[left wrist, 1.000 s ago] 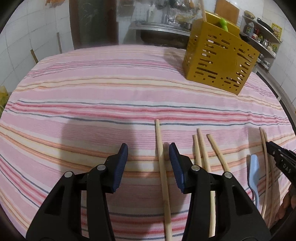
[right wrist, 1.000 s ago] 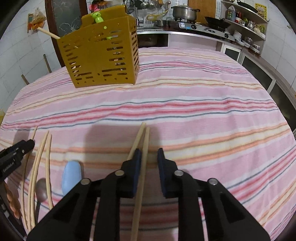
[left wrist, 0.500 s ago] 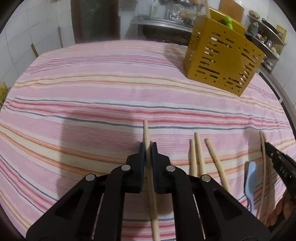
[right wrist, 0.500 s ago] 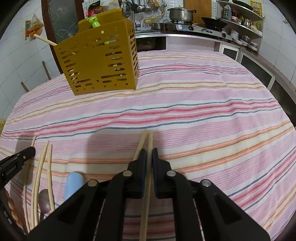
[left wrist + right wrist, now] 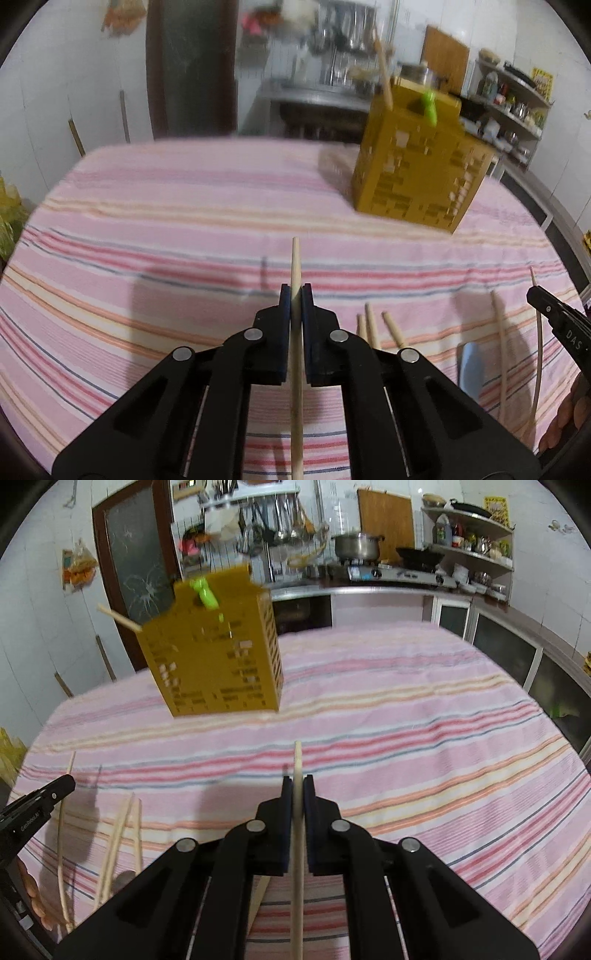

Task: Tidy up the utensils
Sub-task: 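Grasp a wooden chopstick with the left tool and lift it, then carry the chopsticks in both tools up over the yellow holder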

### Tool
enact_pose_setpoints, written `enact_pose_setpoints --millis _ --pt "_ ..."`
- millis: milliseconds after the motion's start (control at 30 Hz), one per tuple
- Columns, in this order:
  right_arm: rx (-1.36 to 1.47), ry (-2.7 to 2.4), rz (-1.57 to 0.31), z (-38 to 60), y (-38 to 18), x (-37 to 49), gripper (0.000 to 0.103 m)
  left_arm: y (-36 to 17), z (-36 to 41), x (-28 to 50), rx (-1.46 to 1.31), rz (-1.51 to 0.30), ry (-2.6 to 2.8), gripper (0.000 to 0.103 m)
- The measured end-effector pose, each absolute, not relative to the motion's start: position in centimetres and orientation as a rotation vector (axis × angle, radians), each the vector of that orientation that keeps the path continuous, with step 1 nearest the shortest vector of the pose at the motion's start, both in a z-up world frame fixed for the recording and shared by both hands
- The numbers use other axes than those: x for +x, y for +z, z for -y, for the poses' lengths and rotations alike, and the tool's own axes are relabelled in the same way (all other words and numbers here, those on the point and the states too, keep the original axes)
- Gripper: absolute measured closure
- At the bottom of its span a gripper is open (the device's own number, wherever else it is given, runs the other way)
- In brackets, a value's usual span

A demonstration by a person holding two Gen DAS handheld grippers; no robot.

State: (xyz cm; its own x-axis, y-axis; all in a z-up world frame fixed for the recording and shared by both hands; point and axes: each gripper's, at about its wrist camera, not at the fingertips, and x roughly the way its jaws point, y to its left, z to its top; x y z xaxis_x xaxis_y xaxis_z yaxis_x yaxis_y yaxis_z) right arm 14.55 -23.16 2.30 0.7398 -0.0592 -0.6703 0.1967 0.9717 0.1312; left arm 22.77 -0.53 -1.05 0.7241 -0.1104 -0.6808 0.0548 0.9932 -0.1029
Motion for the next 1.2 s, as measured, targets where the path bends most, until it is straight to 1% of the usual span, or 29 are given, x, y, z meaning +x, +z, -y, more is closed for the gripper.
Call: enact_pose_setpoints --millis 333,567,933,1200 --pt "0.214 -0.12 -0.531 23.2 6.3 11.0 0.097 3.7 -1.0 18.5 -0.094 -0.554 -0.103 0.099" --pt "0.206 -0.118 -0.421 23.0 8.2 8.3 0.097 5.6 -2.0 15.5 -0.095 -0.45 -0.101 0.099" --pt "0.17 -0.107 -0.34 22.4 9.0 6.2 0.097 6.3 -2.4 13.0 -0.084 -0.378 -0.087 0.099" --pt "0.151 -0.093 -0.295 22.2 10.1 5.3 0.097 7.7 -1.3 11.9 -0.054 -0.316 -0.092 0.099"
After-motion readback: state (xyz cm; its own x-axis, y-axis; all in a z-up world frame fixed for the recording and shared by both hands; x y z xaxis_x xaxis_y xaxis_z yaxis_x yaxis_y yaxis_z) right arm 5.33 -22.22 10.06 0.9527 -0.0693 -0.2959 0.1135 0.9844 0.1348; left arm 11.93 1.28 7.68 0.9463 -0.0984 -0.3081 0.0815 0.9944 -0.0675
